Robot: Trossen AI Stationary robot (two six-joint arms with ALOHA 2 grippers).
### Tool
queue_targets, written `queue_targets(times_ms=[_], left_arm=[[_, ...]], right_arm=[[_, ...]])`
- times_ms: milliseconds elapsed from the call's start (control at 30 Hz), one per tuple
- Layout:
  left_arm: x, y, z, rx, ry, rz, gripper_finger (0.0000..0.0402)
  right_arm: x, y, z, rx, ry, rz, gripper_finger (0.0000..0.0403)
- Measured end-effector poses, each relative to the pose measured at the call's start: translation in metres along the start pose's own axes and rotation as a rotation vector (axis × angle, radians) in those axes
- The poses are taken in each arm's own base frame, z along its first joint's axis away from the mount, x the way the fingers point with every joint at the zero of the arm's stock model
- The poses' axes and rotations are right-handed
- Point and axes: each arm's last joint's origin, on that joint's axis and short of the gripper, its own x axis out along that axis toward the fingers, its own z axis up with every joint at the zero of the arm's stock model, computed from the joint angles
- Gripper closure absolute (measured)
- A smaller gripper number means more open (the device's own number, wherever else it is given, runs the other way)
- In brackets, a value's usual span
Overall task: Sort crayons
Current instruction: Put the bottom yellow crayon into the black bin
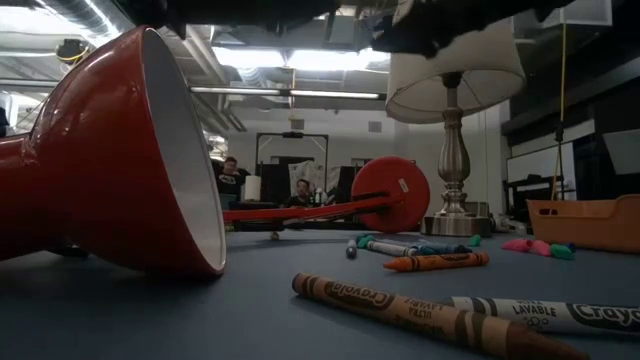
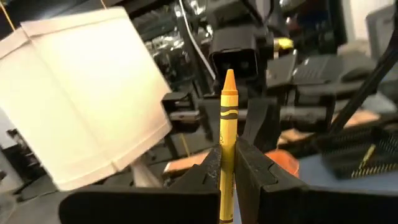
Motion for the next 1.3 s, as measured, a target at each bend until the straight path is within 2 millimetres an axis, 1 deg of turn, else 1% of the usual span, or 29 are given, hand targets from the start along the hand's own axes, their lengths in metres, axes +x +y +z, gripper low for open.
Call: queue_targets(times_ms=[133,267,567,700,833,1100,1300], left_arm=[[0.000,-0.004,0.004,-0.023,-0.032,-0.025,0.0394],[0.000,-0.008,0.005,-0.024,-0.038,-0.040,0.0394],[0.000,-0.012,0.009,-0.017,-0.066,-0.045,0.0394],[0.000,-0.012,0.009,-0.018,-0.067,-0.044,0.0394],[0.000,-0.012,0.009,-0.018,-0.067,-0.044,0.0394],[0.000,-0.011,0.009,-0.018,-0.067,-0.044,0.0394],[0.000,-0.012,0.009,-0.018,-0.067,-0.044,0.0394]], right_arm=[[0.012,0.002,0.005,-0.094,-0.103,-0.011,0.0340],[0.021,0.005,0.006,-0.130,-0.170,0.029,0.0340],[0.034,0.010,0.003,-0.136,-0.217,0.101,0.0340],[0.039,0.011,0.002,-0.133,-0.249,0.102,0.0340],[0.041,0.012,0.003,-0.130,-0.272,0.097,0.0340],[0.040,0.011,0.007,-0.127,-0.318,0.095,0.0340],[0.040,0.011,0.007,-0.129,-0.323,0.107,0.0340]])
